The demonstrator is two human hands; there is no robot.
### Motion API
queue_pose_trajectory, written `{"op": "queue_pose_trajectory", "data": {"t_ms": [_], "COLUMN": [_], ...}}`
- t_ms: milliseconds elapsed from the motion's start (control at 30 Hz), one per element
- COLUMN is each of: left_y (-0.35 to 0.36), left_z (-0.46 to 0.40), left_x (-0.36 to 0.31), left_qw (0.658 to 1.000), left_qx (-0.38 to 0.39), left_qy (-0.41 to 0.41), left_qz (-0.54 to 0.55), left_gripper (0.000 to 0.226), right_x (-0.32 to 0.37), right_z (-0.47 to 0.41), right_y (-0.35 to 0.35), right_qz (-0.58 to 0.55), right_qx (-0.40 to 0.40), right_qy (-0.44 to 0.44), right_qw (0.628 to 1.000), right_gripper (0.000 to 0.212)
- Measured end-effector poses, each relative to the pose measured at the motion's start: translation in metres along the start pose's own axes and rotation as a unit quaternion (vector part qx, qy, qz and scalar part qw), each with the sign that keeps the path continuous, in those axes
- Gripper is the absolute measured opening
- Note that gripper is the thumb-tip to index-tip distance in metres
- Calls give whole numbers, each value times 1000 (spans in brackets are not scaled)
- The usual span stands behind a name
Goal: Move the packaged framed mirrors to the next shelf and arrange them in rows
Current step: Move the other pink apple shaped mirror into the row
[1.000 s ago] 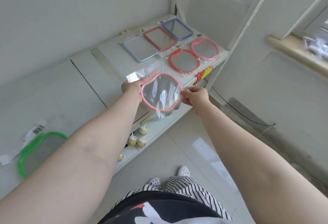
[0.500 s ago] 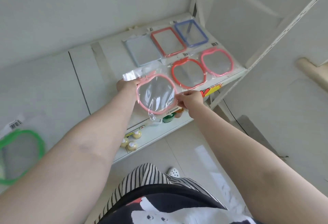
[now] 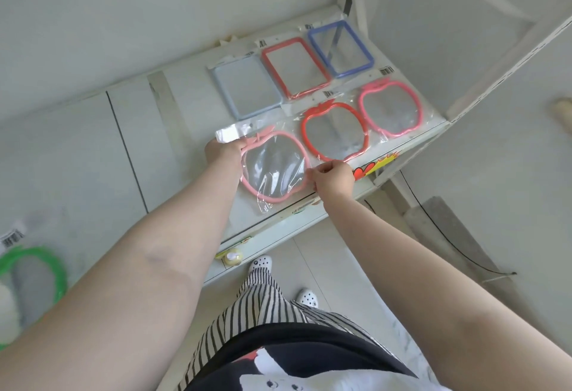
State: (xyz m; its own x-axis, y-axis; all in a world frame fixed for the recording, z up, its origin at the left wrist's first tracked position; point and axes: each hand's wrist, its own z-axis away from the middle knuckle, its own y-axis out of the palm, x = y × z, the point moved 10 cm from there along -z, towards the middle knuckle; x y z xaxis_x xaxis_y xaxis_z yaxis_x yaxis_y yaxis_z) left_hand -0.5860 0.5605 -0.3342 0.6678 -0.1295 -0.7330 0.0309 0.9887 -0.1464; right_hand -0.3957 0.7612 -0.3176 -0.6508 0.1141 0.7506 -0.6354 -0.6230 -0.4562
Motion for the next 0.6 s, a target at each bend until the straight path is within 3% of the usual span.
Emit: {"op": "queue_pose_trajectory", "data": {"t_ms": [133, 367, 500, 600], "left_y": [1, 4, -3, -7], "left_z": [0, -5, -6, 2], "left_x": [-7, -10, -19, -31], "left_qw": [1000, 997, 986, 954], "left_qx": [-14, -27, -71, -126], "left_qy": [9, 23, 105, 151], "left_qz": [-17, -66, -112, -228], "left_gripper": [51, 62, 61, 82], "right_x": [-3, -6, -10, -12], "right_z": [-2, -3, -5, -5], "right_y": [0, -1, -1, -1], "right_qz": [-27, -23, -26, -40], "right_qx": [-28, -42, -36, -27], "right_qy": [-3, -4, 5, 13], "right_qw": [999, 999, 999, 999], "right_gripper": [24, 26, 25, 27]}}
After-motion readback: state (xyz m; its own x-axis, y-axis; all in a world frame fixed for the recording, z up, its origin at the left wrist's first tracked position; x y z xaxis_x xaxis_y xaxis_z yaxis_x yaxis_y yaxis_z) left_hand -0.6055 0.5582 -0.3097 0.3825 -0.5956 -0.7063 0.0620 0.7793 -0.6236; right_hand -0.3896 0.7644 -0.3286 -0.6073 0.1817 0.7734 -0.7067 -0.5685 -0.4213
